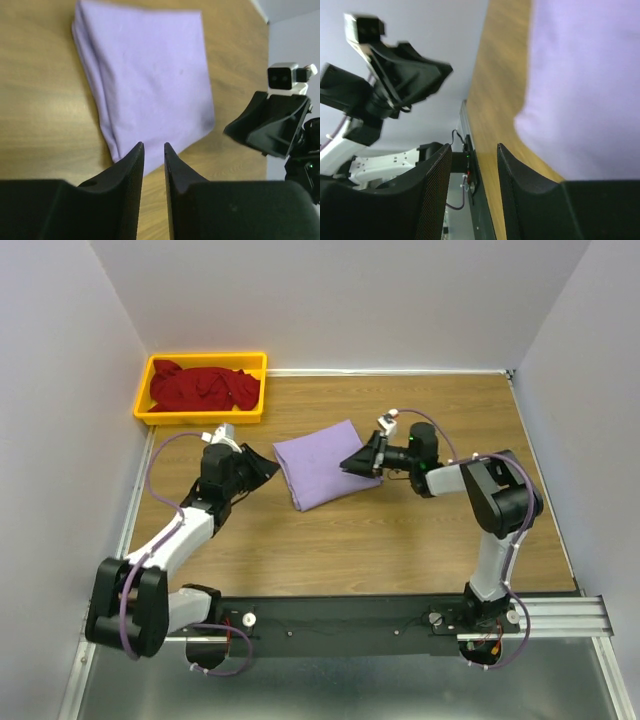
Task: Fold and stack the t-shirts
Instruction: Fold the tshirt
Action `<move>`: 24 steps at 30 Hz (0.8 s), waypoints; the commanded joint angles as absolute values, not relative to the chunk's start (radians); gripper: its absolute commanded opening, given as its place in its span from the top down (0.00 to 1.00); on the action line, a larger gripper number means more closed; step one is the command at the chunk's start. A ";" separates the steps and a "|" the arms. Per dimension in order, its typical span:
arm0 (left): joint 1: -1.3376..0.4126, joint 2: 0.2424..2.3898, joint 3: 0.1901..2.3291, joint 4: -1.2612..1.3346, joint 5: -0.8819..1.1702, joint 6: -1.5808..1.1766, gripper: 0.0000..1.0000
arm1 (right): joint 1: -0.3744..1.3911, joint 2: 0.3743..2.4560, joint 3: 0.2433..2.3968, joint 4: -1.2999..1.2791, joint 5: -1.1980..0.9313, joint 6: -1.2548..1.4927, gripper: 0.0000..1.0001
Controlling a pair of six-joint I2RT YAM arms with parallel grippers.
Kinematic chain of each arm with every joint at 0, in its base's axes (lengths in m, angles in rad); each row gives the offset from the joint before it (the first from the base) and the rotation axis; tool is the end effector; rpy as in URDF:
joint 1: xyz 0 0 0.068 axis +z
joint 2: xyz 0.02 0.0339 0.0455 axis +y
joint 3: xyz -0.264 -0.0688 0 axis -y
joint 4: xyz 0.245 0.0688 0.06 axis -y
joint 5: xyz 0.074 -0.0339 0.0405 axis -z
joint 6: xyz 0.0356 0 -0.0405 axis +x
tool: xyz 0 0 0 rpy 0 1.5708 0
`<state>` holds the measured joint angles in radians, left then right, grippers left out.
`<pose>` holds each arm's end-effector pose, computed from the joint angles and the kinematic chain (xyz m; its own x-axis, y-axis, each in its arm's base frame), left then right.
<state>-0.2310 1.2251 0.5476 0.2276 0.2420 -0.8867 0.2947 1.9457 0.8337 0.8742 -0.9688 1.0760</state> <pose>0.2480 -0.0671 0.2078 -0.6026 -0.6312 -0.4883 -0.0548 0.6432 -0.7637 0.3460 0.1357 0.1439 -0.9263 0.2396 -0.2906 -0.2437 0.2070 0.9475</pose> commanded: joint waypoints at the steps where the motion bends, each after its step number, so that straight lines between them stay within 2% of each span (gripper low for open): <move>1: -0.225 1.099 0.653 0.045 0.036 -0.741 0.63 | 0.467 1.943 0.936 0.894 -0.887 1.123 0.51; 2: -0.224 1.054 0.670 0.022 -0.033 -0.698 0.57 | 0.491 1.977 0.966 0.894 -0.867 1.127 0.51; 5: -0.222 0.990 0.725 -0.050 -0.101 -0.640 0.50 | 0.541 2.060 0.983 0.896 -0.775 1.164 0.51; 9: -0.219 0.884 0.746 -0.094 -0.189 -0.588 0.30 | 0.558 2.149 0.945 0.933 -0.673 1.219 0.51; 12: -0.216 0.838 0.724 -0.078 -0.212 -0.554 0.25 | 0.557 2.236 0.919 0.979 -0.673 1.246 0.51; 13: -0.216 0.812 0.712 -0.071 -0.224 -0.548 0.21 | 0.557 2.249 0.917 0.983 -0.679 1.249 0.51; 19: -0.216 0.747 0.699 -0.019 -0.273 -0.439 0.10 | 0.554 2.079 0.902 0.944 -0.700 1.217 0.52; 24: -0.215 0.752 0.700 -0.005 -0.308 -0.342 0.07 | 0.520 1.927 0.939 0.730 -0.631 1.066 0.51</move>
